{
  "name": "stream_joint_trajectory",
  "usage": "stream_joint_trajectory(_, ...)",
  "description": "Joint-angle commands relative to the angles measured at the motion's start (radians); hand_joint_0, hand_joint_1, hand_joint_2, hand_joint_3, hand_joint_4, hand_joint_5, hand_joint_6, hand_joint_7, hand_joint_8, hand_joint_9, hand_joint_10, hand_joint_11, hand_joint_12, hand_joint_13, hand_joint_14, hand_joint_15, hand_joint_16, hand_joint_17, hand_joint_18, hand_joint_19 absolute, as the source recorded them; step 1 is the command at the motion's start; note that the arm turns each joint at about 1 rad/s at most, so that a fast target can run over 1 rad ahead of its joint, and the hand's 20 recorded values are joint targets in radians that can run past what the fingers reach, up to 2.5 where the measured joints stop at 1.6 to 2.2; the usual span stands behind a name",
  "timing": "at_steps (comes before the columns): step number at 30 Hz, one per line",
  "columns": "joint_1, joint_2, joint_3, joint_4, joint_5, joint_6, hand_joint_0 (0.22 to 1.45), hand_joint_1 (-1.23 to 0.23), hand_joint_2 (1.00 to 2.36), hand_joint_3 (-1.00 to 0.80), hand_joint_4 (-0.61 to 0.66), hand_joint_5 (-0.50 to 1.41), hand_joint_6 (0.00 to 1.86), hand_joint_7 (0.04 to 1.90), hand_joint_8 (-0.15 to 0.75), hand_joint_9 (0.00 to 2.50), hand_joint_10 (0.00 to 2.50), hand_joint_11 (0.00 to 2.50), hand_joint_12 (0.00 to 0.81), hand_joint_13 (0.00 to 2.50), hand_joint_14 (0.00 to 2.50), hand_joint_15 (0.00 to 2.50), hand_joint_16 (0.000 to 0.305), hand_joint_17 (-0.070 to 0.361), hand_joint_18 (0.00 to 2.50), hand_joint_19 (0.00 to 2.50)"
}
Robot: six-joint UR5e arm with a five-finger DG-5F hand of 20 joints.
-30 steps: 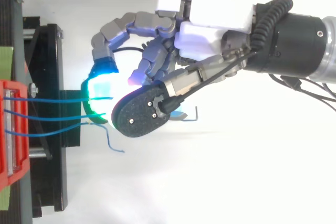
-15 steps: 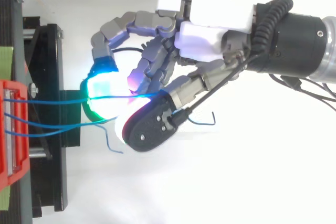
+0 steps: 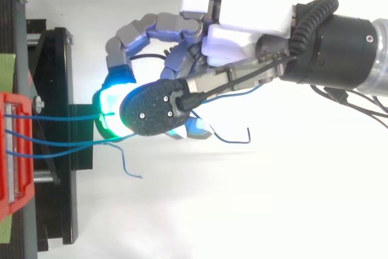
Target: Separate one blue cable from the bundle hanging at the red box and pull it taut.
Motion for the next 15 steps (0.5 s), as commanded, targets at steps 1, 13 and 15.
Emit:
stream_joint_trajectory(1, 0.000, 0.000, 0.000, 0.000, 0.001, 0.000, 0.61, -0.75, 1.02, -0.25, -0.01, -0.18, 0.84, 1.20, 0.265, 1.20, 0.02, 1.46, 0.351, 1.36, 0.02, 1.57, 0.053, 0.118, 0.97, 0.79)
stream_joint_trajectory(13, 0.000, 0.001, 0.000, 0.000, 0.001, 0.000, 0.52, -0.60, 1.00, -0.50, 0.08, -0.17, 0.77, 1.11, 0.289, 1.18, 0.02, 1.40, 0.384, 1.33, 0.02, 1.52, 0.057, 0.129, 0.96, 0.80)
stream_joint_trajectory(15, 0.000, 0.000, 0.000, 0.000, 0.001, 0.000, 0.51, -0.60, 1.00, -0.50, 0.07, -0.17, 0.76, 1.12, 0.290, 1.17, 0.02, 1.40, 0.390, 1.33, 0.02, 1.51, 0.058, 0.131, 0.96, 0.80)
